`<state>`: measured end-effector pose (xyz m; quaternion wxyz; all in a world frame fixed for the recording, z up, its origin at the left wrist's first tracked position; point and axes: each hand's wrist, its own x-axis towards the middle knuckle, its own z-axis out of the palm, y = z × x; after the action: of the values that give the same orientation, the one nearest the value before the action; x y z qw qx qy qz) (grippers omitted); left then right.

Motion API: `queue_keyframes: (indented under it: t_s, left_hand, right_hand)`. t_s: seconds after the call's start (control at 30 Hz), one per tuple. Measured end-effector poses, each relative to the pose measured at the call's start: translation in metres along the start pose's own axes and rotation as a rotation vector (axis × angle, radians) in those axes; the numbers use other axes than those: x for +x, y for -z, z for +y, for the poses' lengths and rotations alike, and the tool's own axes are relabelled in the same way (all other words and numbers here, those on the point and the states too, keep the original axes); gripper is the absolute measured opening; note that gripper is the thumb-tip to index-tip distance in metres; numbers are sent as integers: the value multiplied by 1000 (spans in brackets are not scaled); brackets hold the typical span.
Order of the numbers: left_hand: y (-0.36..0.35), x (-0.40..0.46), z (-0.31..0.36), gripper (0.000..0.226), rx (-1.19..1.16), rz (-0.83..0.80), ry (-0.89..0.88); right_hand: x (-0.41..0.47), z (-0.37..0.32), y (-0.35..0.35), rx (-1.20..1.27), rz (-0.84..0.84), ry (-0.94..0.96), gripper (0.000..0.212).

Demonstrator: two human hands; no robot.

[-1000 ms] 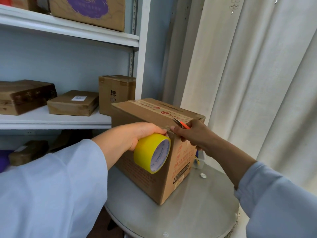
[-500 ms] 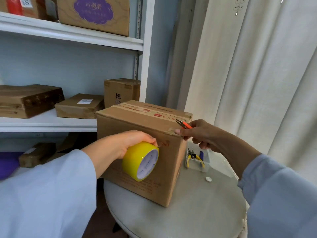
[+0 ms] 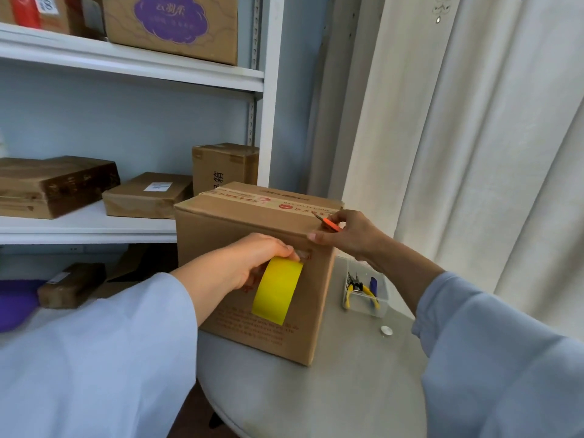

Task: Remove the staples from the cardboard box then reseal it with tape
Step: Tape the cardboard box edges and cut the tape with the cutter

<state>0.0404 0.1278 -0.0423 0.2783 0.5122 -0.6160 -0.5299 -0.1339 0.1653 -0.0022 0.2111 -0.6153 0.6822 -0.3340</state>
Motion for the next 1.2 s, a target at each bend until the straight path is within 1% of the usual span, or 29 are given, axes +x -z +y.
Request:
queue_keyframes:
  t_s: [0.1, 0.17, 0.23, 0.3, 0.37, 0.47, 0.53, 0.67, 0.7, 0.83, 0.93, 1.03, 1.1, 1.2]
  left_hand:
    - [-7, 9, 4, 28, -42, 13, -10]
    - [-9, 17, 6, 28, -49, 7, -5]
    - [-11, 23, 7, 28, -30, -11, 4]
    - [-15, 30, 7, 30, -21, -12, 1]
    - [-17, 36, 7, 32, -20, 2, -3]
    - [-15, 43, 7, 29, -3, 17, 10]
    - [-12, 46, 8, 27, 26, 16, 27]
    - [-10, 48, 8, 30, 50, 0, 40]
    - [-10, 47, 9, 30, 54, -6, 43]
    - [-8, 46, 11, 29, 52, 3, 49]
    - [-7, 44, 15, 28, 48, 20, 53]
    - [-8, 45, 17, 30, 14, 49, 56]
    - [-11, 44, 16, 30, -16, 65, 57]
    - [-16, 40, 14, 19, -92, 64, 55]
  right_hand:
    - [6, 3, 15, 59, -82, -73, 48]
    - [16, 4, 21, 122, -45, -105, 48]
    - [29, 4, 19, 132, 39, -97, 53]
    - [46, 8, 13, 48, 87, -72, 52]
    - [61, 10, 9, -45, 91, -67, 49]
    - [77, 13, 7, -71, 54, -93, 41]
    - [86, 15, 4, -119, 71, -96, 35]
    - [98, 16, 4, -232, 98, -135, 29]
    - [99, 15, 5, -260, 90, -135, 29]
    - [100, 13, 4, -359, 90, -84, 52]
    - [98, 13, 1, -275, 107, -63, 51]
    - [94, 11, -1, -125, 97, -36, 38]
    - [90, 11, -2, -91, 96, -11, 32]
    - [75, 14, -3, 15, 158, 44, 19]
